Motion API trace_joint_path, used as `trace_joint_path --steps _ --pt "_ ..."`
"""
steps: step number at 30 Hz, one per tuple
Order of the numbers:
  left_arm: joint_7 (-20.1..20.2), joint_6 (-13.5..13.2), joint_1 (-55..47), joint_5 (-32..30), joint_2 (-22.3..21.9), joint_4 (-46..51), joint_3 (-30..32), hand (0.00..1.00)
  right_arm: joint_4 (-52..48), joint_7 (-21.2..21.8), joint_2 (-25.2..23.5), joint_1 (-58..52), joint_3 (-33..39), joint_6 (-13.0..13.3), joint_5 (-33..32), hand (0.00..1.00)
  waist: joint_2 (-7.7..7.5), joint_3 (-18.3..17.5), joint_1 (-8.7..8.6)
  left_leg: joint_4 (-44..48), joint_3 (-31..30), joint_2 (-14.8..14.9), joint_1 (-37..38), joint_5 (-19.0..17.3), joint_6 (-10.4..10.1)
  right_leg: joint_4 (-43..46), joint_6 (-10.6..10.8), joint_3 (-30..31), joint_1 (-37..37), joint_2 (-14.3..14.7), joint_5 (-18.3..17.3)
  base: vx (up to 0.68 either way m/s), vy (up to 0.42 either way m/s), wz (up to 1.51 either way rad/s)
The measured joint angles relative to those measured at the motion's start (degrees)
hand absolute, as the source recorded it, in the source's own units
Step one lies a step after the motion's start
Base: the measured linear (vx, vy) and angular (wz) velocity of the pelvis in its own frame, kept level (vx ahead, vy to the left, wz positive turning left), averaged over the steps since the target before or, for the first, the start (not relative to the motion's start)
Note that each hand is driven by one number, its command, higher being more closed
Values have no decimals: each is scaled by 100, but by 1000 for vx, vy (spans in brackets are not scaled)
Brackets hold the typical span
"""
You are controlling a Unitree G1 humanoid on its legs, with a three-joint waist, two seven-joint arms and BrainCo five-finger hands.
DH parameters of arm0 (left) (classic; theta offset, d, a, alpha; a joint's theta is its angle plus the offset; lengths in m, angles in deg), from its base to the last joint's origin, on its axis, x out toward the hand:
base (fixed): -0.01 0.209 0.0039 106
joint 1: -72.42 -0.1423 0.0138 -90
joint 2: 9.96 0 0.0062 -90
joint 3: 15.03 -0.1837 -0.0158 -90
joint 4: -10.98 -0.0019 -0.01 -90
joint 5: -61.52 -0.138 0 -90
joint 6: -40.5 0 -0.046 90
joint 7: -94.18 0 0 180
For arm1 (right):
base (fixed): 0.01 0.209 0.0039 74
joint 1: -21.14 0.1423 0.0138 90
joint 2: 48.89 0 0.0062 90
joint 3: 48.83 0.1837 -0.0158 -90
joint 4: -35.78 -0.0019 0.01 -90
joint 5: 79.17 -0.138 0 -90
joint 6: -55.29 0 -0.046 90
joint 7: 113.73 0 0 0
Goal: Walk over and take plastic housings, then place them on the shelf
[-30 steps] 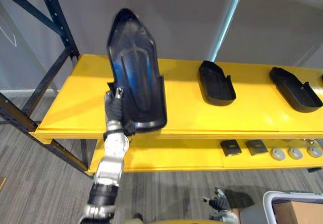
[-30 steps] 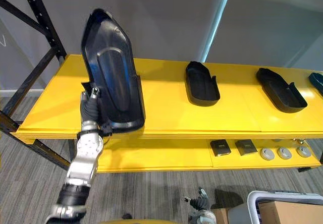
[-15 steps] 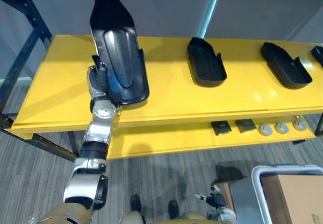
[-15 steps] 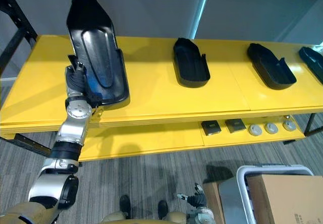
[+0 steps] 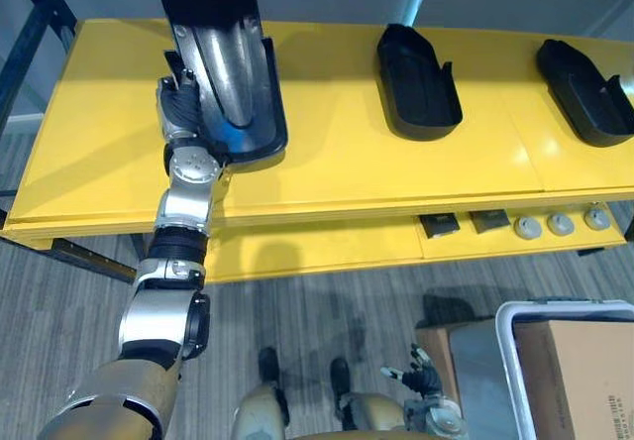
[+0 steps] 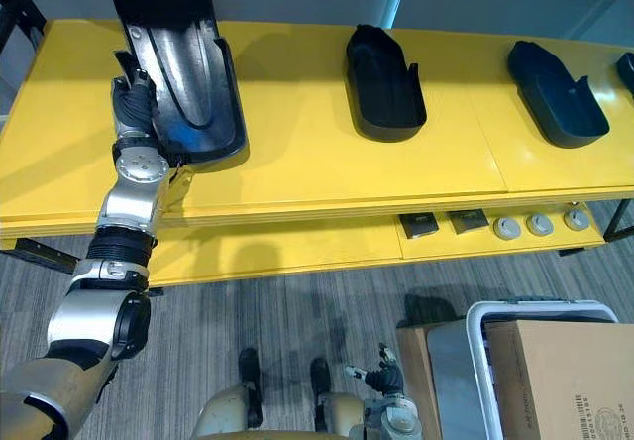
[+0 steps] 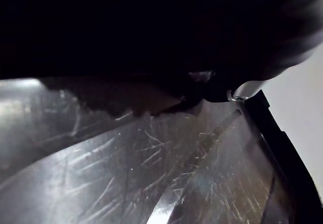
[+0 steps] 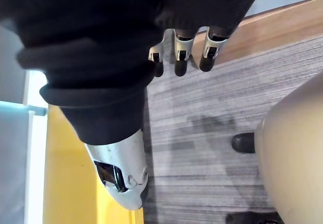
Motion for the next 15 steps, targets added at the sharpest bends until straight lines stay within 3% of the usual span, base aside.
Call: trace_joint_path --steps 15 --pt "-22 4 30 0 5 -71 201 0 -71 -12 96 4 -35 115 -7 0 92 180 10 263 -36 33 -118 -104 38 48 3 -30 -9 7 -2 -13 2 0"
